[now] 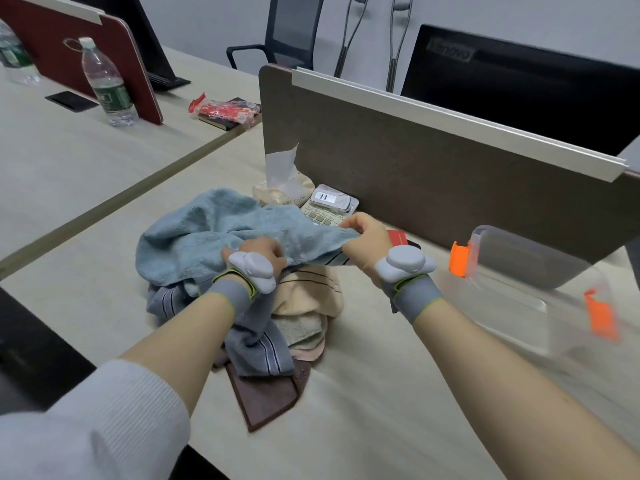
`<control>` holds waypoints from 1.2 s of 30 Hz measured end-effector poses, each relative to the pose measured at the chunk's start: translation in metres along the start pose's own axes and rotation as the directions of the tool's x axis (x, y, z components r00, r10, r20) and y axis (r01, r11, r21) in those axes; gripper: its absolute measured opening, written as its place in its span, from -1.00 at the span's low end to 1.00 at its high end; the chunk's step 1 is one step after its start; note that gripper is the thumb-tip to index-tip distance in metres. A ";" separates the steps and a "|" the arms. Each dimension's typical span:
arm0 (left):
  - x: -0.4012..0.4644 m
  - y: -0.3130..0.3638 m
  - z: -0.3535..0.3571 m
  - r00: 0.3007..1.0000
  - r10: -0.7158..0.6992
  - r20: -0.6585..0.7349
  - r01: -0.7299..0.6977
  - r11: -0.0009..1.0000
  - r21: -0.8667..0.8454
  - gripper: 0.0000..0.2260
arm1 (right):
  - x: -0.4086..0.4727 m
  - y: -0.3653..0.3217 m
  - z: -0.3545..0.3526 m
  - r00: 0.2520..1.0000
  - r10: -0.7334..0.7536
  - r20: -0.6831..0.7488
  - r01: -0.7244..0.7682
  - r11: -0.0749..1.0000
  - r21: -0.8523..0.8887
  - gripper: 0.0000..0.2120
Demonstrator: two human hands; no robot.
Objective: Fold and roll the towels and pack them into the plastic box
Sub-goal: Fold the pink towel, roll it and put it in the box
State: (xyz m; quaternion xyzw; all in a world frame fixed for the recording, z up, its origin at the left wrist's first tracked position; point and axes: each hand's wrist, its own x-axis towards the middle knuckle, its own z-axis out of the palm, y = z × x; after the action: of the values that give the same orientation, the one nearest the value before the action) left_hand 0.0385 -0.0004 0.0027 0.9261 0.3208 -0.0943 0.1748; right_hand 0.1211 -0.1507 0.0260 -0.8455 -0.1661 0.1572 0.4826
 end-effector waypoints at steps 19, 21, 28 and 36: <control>-0.008 -0.034 0.005 0.859 -0.165 0.484 0.053 0.970 0.236 -0.88 | -0.011 0.050 -0.003 0.844 0.368 0.391 -0.177 0.879 -0.443 -0.83; -0.009 -0.032 0.004 0.852 -0.162 0.498 0.162 0.986 0.043 -0.85 | -0.013 0.048 0.001 0.825 0.396 0.403 -0.209 0.877 -0.433 -0.82; 0.010 -0.016 -0.014 0.999 0.042 -0.033 -0.041 0.998 0.054 -0.84 | -0.003 0.043 0.005 0.866 0.367 0.338 -0.332 0.930 -0.160 -0.70; 0.045 0.018 0.003 0.962 0.273 0.029 -0.274 0.944 0.185 -0.65 | 0.009 0.039 -0.006 0.797 0.459 0.392 -0.468 0.880 -0.078 -0.91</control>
State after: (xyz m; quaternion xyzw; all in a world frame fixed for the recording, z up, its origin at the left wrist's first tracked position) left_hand 0.0843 0.0102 -0.0081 0.9737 0.1787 -0.1004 0.0990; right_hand 0.1365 -0.1700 -0.0060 -0.8044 -0.0474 0.4413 0.3949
